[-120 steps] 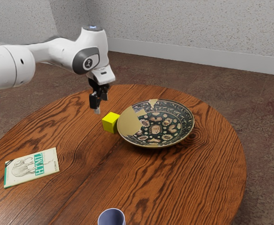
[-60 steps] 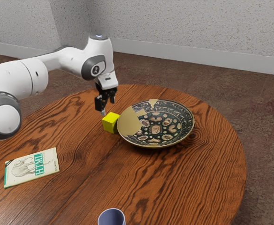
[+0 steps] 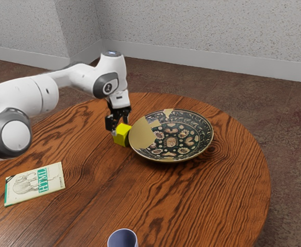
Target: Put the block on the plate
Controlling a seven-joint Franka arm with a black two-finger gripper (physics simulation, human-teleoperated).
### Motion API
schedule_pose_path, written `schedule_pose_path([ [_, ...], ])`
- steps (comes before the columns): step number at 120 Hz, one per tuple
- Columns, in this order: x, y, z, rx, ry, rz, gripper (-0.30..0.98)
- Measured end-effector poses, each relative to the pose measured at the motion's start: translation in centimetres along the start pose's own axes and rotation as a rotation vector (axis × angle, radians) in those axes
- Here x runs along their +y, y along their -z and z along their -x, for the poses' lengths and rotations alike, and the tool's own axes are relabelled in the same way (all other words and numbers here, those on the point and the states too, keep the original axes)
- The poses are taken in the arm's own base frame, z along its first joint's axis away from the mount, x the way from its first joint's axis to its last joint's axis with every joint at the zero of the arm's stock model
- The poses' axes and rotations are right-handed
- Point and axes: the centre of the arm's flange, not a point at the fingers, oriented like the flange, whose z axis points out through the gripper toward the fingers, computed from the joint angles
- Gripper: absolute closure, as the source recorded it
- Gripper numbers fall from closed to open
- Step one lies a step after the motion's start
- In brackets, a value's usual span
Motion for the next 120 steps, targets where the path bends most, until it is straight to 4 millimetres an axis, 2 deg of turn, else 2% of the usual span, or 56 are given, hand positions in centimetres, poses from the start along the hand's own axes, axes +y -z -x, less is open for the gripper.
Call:
schedule_pose_path([
  [25,-0.6,-0.7,0.5,0.007,-0.010,-0.020,0.00],
  [68,-0.9,-3.3,0.0,0.027,-0.037,-0.019,0.01],
  [103,-1.0,-3.7,0.1,0.033,-0.040,-0.029,0.20],
  [120,-1.1,-3.6,0.1,0.034,-0.042,-0.034,0.23],
])
